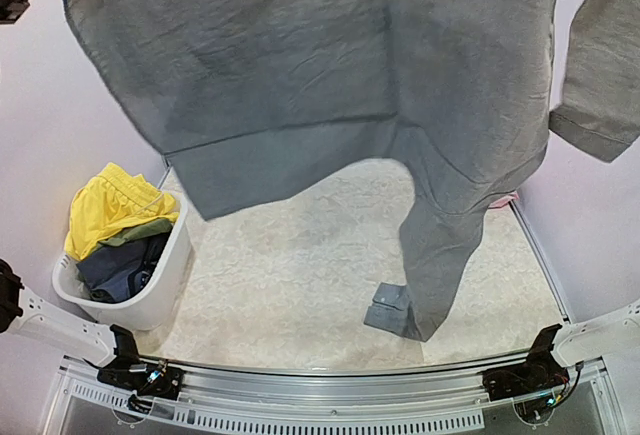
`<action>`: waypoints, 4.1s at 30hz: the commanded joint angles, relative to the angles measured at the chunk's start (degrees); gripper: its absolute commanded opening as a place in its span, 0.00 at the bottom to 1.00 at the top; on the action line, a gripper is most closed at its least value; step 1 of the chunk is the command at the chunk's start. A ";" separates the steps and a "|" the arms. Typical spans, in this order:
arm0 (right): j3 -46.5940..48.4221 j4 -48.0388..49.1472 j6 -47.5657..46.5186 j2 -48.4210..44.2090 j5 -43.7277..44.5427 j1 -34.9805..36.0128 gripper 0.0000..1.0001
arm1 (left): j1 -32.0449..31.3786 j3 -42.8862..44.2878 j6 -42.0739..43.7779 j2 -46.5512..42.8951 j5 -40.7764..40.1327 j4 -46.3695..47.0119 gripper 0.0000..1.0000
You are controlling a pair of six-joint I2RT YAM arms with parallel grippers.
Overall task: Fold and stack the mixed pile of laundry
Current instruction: Flatten out the crumpled shirt at the center of the board, then smooth out the flattened shirt at the center of the board.
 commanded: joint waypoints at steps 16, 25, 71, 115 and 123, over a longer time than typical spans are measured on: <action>1.25 -2.61 -7.11 15.30 33.01 -0.56 0.00 | 3.96 6.87 0.52 17.53 -18.21 -4.73 0.00; -9.95 -13.02 14.06 39.41 33.25 -18.51 0.05 | 24.21 -17.06 -21.38 31.26 -16.38 -19.81 0.00; -78.62 -22.84 59.76 17.84 -16.85 -24.50 0.82 | 6.58 -53.73 -15.69 29.53 -4.65 -3.67 0.91; -77.56 -15.89 55.55 32.43 -28.64 -30.08 0.26 | 4.67 -56.13 -17.51 26.05 -7.70 -6.60 0.88; -68.88 -24.36 52.02 30.99 -27.59 -30.13 0.00 | 4.65 -56.12 -17.88 25.87 -7.70 -6.24 0.87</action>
